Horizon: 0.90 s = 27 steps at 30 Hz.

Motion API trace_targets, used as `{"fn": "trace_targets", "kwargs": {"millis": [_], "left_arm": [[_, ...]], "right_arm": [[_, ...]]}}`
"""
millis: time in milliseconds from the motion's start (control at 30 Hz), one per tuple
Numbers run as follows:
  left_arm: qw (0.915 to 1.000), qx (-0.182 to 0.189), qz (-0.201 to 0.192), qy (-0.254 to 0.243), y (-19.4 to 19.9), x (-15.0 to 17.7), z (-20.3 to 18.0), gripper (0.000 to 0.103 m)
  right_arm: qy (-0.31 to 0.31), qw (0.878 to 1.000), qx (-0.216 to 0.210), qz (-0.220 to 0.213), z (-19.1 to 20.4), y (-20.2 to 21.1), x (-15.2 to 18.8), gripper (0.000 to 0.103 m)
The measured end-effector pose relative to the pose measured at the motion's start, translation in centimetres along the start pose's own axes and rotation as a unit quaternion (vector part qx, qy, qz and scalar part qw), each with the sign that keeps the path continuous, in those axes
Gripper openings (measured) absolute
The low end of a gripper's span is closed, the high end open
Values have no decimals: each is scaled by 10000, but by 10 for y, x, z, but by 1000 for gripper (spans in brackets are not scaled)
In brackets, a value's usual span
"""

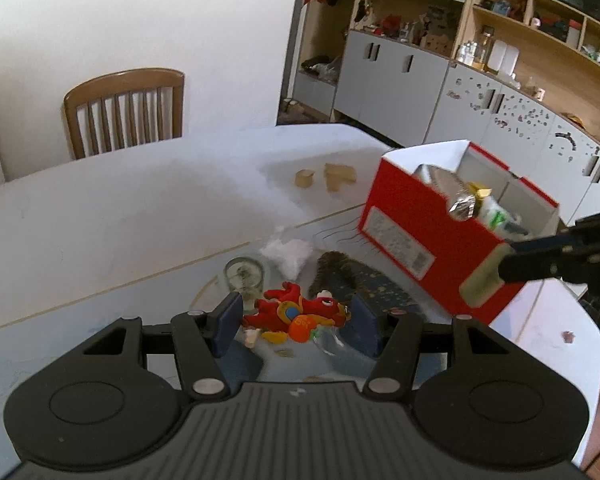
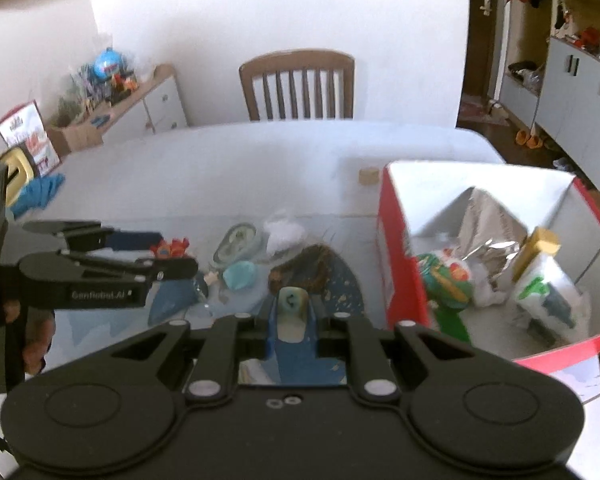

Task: Organize objects
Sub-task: 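Carry the plush toy and cream roll over the shoebox and lower them inside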

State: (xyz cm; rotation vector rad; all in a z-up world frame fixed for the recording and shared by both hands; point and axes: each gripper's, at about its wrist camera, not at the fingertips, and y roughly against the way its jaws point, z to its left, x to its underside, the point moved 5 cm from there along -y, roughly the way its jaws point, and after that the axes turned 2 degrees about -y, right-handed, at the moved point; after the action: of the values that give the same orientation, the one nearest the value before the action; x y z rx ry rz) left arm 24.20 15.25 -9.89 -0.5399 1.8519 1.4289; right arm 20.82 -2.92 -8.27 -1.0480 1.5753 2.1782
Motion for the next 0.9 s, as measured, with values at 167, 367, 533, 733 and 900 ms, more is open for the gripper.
{"fn": "trace_targets", "kwargs": {"millis": [167, 367, 533, 733, 900], "left_arm": [[9996, 186, -86, -198, 13, -21, -24, 59], [9978, 351, -232, -517, 19, -47, -63, 59], [9970, 443, -199, -599, 8, -59, -95, 59], [9960, 562, 3, -696, -15, -64, -136, 59], [9955, 585, 123, -740, -35, -71, -168, 59]], "right_arm": [[-223, 9996, 23, -181, -20, 22, -10, 14], [-341, 9983, 114, -460, -52, 44, -21, 14], [-409, 9967, 230, -665, -84, 58, -27, 14], [-589, 9942, 389, -808, -131, 74, -28, 14], [-732, 9928, 452, -835, -169, 81, -24, 14]]}}
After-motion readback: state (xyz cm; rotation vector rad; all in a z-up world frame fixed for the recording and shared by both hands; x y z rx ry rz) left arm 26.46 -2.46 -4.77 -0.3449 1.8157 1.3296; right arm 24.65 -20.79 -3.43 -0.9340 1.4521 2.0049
